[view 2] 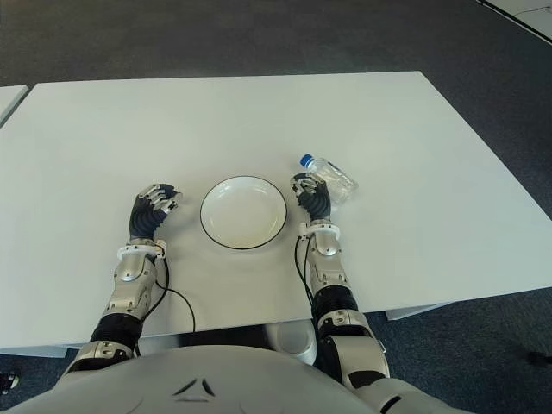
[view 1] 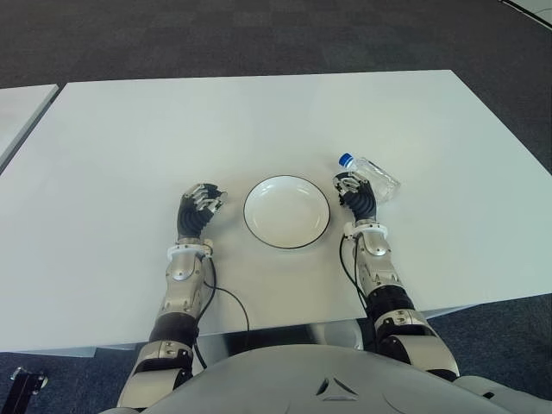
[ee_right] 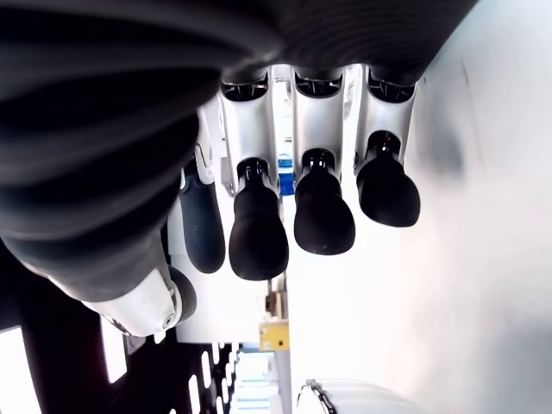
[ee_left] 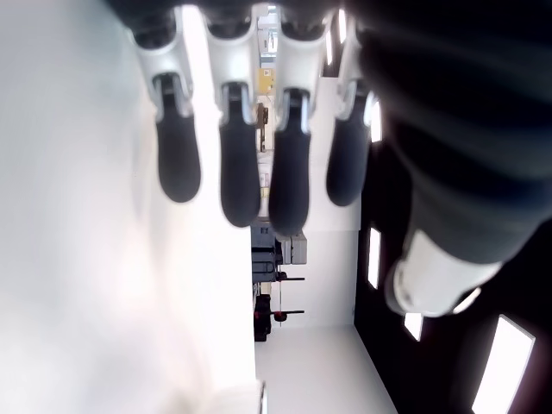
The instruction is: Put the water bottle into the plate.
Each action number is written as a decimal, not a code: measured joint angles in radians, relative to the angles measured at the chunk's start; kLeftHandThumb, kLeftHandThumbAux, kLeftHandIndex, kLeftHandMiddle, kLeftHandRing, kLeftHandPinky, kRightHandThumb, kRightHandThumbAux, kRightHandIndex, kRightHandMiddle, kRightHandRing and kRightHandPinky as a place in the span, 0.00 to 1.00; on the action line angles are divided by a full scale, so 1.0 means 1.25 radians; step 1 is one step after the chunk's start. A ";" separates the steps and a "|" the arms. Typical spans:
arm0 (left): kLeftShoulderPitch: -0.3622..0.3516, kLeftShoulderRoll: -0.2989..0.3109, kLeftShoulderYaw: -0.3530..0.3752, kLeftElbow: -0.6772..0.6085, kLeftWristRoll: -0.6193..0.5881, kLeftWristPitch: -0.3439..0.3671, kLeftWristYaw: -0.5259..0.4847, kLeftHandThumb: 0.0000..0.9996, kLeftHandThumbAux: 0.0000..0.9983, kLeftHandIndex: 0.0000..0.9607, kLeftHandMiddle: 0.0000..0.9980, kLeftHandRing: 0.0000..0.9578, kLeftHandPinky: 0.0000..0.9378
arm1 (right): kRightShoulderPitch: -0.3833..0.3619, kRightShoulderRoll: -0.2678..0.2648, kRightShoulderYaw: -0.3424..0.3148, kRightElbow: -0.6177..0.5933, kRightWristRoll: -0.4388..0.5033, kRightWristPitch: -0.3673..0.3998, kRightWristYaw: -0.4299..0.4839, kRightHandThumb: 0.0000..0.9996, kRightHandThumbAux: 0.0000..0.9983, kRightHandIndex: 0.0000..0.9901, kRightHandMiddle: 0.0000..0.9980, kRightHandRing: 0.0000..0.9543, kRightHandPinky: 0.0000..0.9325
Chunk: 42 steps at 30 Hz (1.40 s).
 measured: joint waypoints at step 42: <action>-0.001 -0.001 -0.004 0.001 0.009 -0.004 0.005 0.70 0.72 0.45 0.50 0.50 0.50 | 0.121 -0.132 0.045 -0.287 -0.504 -0.198 -0.424 0.50 0.70 0.19 0.21 0.21 0.23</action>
